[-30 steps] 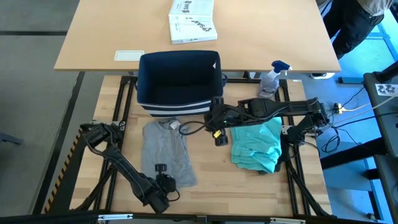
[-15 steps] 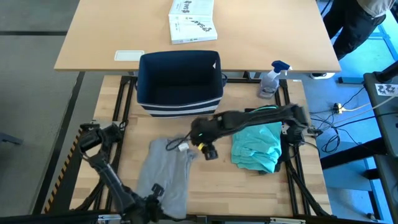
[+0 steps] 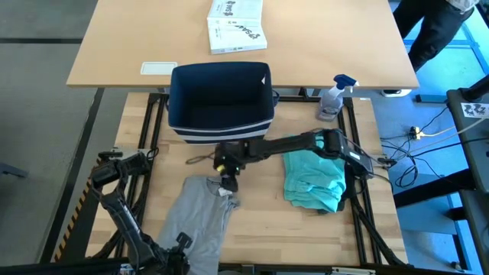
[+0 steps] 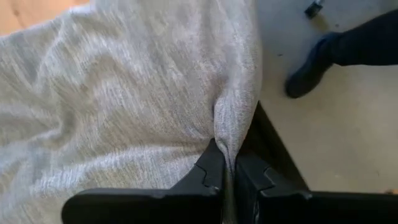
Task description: Fold Laundry from Bin
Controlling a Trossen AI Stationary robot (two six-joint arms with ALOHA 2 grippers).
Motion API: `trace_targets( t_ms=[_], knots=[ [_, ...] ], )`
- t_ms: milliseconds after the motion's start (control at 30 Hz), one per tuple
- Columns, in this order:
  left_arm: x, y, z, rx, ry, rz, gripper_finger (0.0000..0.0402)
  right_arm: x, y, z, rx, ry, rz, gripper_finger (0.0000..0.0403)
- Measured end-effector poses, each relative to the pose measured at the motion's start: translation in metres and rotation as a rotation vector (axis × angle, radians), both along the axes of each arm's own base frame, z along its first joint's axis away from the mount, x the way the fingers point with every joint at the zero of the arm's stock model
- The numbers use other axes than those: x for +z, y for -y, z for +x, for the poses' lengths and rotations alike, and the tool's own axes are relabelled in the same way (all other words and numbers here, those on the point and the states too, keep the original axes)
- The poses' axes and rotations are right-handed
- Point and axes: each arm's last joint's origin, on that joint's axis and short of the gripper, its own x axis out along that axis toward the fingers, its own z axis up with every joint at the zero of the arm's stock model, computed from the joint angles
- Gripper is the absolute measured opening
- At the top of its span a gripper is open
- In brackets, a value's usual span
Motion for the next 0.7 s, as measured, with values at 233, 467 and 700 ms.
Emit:
trace_targets(
  t_ms=[233,467,700],
  knots=[
    [0.0,0.004,-0.008,-0.019,-0.071,-0.043,0.0002,-0.008,0.006,0.0,-0.078,-0.061,0.044,0.0257],
    [0.0,0.007,-0.013,-0.032,-0.087,-0.05,0.0002,-0.023,-0.02,-0.002,0.09,-0.075,0.026,0.0257],
    [0.0,0.011,-0.023,-0.005,-0.103,-0.068,0.0002,-0.028,-0.061,-0.011,0.369,-0.007,-0.238,0.0257]
  ],
)
